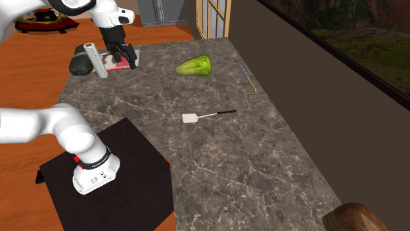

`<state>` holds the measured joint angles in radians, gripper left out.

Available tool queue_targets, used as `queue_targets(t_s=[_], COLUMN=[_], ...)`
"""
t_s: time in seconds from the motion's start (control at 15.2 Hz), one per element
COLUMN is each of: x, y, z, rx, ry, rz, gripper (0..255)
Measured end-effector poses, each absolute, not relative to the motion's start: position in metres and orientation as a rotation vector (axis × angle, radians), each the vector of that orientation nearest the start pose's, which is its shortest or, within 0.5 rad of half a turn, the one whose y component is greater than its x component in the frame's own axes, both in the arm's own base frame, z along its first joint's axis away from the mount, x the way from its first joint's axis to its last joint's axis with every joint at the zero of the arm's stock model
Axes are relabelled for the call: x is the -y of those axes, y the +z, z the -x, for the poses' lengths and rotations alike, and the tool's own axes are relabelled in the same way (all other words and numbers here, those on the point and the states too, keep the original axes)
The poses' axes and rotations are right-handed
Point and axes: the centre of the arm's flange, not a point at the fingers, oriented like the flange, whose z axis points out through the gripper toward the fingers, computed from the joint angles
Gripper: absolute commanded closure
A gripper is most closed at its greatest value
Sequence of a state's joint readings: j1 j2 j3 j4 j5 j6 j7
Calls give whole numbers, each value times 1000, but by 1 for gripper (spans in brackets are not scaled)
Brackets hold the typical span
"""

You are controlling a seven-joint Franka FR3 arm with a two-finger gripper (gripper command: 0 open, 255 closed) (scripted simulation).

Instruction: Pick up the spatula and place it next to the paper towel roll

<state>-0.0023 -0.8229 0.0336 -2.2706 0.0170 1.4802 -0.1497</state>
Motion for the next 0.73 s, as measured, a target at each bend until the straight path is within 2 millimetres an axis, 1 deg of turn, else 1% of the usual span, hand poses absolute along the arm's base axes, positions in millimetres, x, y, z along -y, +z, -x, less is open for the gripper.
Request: queue_targets(t_s=[0.07,0.13,0.26,0.53,0.59,0.73], x=[-15,-13,-4,16,25,34], y=[633,631,618,590,582,565], z=[-287,-292,-305,-343,-351,-371], rx=[271,254,198,59,24,-48], ry=[-50,-50,-51,-57,-58,-62], rz=[3139,3141,3146,3152,3153,3153], gripper=[0,0,0,0,0,0])
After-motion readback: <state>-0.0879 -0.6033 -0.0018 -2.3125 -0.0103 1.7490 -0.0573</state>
